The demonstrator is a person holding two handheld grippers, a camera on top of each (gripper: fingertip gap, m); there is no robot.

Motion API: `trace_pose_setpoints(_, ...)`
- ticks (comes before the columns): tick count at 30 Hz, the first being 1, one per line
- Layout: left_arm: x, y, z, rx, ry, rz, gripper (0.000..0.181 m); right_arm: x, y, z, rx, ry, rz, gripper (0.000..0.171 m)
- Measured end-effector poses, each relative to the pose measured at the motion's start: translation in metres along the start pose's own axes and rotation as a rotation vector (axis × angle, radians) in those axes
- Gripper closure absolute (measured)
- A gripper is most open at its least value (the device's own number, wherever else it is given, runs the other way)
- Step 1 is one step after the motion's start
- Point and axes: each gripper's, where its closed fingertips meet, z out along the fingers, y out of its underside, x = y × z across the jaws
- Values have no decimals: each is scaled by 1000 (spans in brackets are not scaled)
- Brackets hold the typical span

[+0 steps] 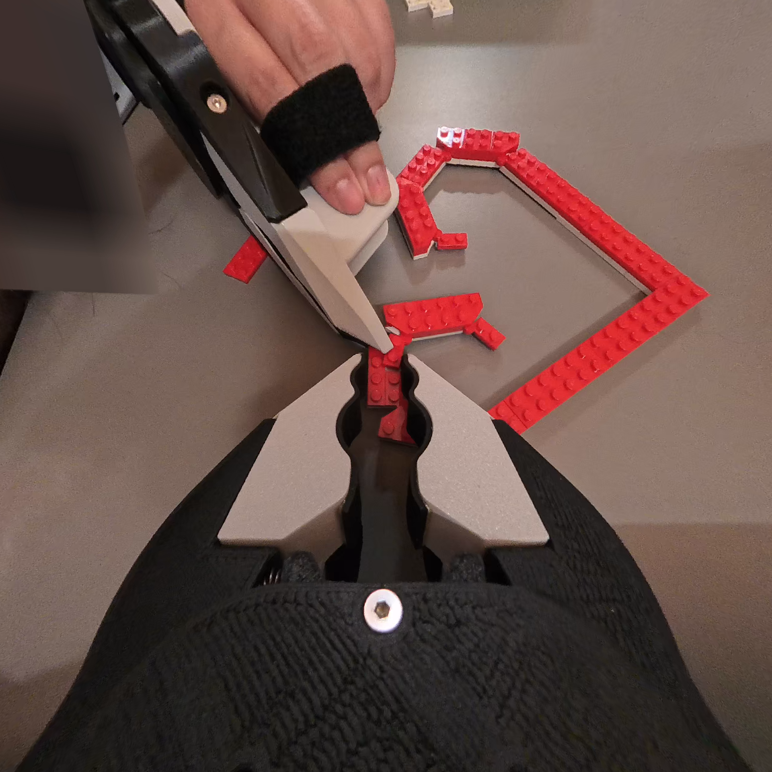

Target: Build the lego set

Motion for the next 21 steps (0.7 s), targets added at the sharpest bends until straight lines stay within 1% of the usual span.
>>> trace_pose_setpoints(5,0,2,2,-30,-5,-1,172,2,1,0,-2,21,-3,157)
trace_pose_setpoints(15,0,3,3,-34,-20,3,174,3,2,-6,7,39,-53,156)
trace_pose_setpoints(21,-1,3,4,-27,-19,-32,174,6,13,-10,-76,91,-132,151)
